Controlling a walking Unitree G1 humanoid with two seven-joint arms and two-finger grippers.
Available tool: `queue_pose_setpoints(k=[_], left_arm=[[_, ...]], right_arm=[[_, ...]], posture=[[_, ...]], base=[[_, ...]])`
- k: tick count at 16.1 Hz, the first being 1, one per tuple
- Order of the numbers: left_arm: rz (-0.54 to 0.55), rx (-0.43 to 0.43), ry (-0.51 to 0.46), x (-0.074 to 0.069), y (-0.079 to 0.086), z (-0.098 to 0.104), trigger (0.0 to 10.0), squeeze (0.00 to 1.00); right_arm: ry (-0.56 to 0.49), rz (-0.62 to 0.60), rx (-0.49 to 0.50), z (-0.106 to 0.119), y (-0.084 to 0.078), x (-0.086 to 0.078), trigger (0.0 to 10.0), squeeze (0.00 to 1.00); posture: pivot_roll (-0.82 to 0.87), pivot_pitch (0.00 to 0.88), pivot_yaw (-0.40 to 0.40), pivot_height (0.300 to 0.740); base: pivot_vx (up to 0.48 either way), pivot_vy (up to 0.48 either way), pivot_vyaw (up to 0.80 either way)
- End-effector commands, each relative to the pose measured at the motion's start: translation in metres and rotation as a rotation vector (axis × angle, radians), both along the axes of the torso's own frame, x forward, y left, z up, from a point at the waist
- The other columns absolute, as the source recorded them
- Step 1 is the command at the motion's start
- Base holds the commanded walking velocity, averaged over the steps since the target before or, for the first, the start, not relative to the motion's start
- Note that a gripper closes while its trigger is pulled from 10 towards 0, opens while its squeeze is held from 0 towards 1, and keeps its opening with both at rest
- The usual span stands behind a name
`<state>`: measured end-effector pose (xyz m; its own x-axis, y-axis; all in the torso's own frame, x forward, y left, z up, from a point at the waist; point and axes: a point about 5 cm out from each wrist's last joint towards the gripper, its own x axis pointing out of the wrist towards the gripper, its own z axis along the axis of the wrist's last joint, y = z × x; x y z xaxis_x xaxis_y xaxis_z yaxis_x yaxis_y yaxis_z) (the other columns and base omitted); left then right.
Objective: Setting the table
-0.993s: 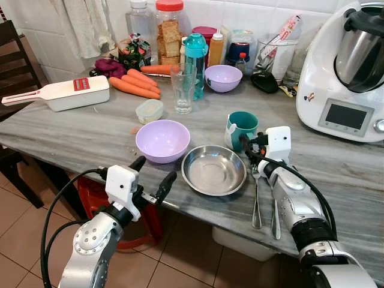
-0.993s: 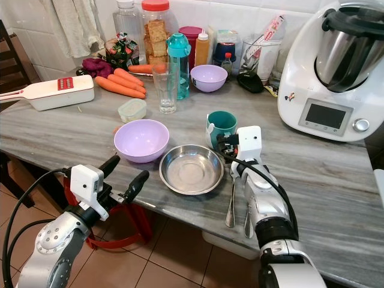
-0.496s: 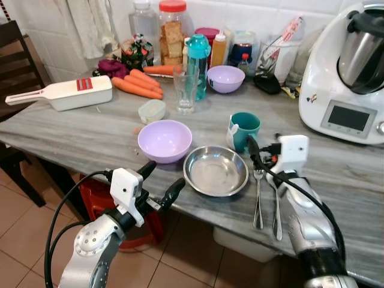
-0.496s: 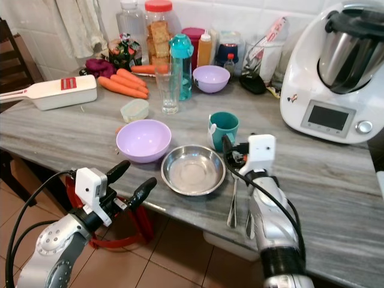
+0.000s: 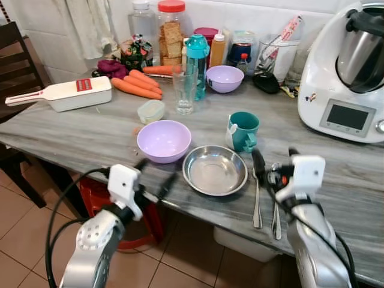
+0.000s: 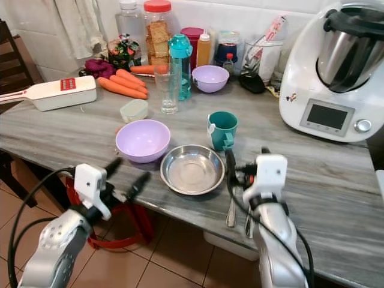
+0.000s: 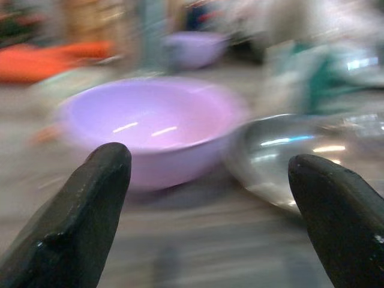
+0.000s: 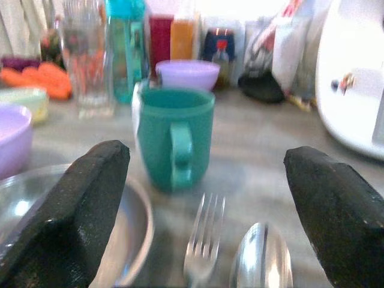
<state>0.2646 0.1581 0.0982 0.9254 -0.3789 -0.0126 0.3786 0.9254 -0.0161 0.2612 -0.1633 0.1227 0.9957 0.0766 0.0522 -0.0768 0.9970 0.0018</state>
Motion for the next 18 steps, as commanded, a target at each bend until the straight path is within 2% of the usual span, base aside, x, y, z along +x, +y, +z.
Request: queue_pose_setpoints(k=[1,2,3,9,13,18], left_arm=[[0.092,0.030,0.020,0.005,0.010,-0.005,10.0,0.00],[0.116,0.038,0.025,0.007,0.012,-0.006,10.0,0.00],[0.141,0.038,0.027,0.009,0.014,-0.007,10.0,0.00],[0.175,0.011,-0.027,0.017,0.009,0.003,10.0,0.00],[0.262,0.028,-0.081,0.022,0.012,0.013,10.0,0.00],[0.357,0.075,-0.075,0.028,0.019,0.012,10.0,0.00]], right_arm=[[0.006,0.017,-0.002,0.002,0.003,-0.003,10.0,0.95],[0.006,0.016,0.003,0.002,0.003,-0.003,10.0,0.95],[-0.006,0.021,0.003,0.004,0.003,-0.003,10.0,0.00],[-0.076,0.059,-0.028,0.022,0.013,0.004,10.0,0.00],[-0.114,0.102,-0.038,0.029,0.021,0.005,10.0,0.00],[-0.130,0.139,-0.048,0.031,0.028,0.005,10.0,0.00]], posture=[[0.00,0.000,0.028,0.740],[0.00,0.000,0.028,0.740],[0.00,0.000,0.027,0.740],[0.00,0.000,0.014,0.740],[0.00,0.000,0.008,0.740],[0.01,0.000,0.011,0.740]], base=[[0.000,0.000,0.00],[0.000,0.000,0.00],[0.000,0.000,0.80],[0.000,0.000,0.80],[0.000,0.000,0.80],[0.000,0.000,0.80]])
